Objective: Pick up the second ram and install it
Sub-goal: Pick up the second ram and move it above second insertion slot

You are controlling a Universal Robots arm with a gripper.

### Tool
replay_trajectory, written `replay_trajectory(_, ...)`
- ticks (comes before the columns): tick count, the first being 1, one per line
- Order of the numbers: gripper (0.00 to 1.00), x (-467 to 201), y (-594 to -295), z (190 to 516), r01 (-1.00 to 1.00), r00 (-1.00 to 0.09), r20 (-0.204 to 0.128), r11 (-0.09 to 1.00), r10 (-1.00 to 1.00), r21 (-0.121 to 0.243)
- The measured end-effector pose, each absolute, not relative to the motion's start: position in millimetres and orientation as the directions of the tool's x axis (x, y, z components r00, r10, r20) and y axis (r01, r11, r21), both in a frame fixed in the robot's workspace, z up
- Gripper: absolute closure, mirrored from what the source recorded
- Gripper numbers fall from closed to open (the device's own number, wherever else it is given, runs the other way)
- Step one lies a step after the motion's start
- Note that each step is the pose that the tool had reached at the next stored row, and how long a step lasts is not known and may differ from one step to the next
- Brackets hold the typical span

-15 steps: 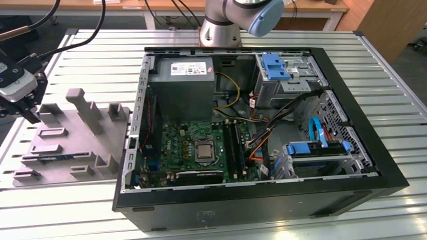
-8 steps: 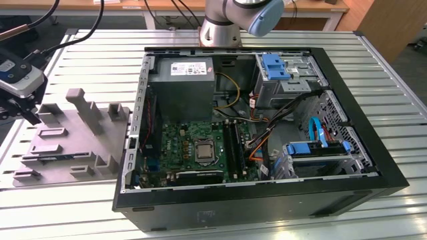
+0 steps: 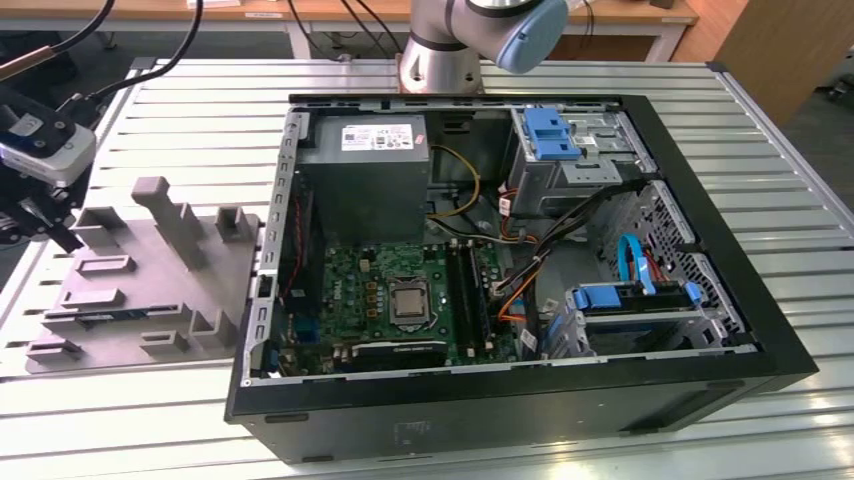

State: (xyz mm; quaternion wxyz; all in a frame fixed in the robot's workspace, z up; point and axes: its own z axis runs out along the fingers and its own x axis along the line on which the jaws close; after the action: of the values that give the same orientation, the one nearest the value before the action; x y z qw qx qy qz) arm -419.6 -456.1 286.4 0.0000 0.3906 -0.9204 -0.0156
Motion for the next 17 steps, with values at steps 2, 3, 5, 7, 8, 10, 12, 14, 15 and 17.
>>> replay_trajectory(2,0.89,-419.7,-456.1,285.9,-0.743,-0.669,-0.012,0.668,-0.743,0.028)
replay_trajectory(3,0.89,-419.6,-456.1,285.7,-0.755,-0.655,-0.012,0.655,-0.755,0.028)
replay_trajectory(5,0.89,-419.7,-456.1,285.3,-0.779,-0.627,-0.011,0.627,-0.779,0.028)
replay_trajectory(7,0.89,-419.7,-456.1,284.8,-0.801,-0.599,-0.011,0.598,-0.801,0.028)
replay_trajectory(8,0.89,-419.7,-456.1,284.5,-0.812,-0.583,-0.011,0.583,-0.812,0.028)
replay_trajectory(10,0.89,-419.6,-456.1,284.1,-0.833,-0.553,-0.011,0.553,-0.833,0.028)
replay_trajectory(12,0.89,-419.6,-456.1,283.6,-0.852,-0.523,-0.011,0.523,-0.852,0.028)
replay_trajectory(14,0.89,-419.7,-456.1,283.2,-0.871,-0.491,-0.010,0.491,-0.871,0.027)
replay_trajectory(15,0.89,-419.7,-456.1,282.9,-0.880,-0.475,-0.010,0.475,-0.880,0.027)
replay_trajectory(17,0.89,-419.7,-456.1,282.5,-0.896,-0.443,-0.010,0.443,-0.896,0.027)
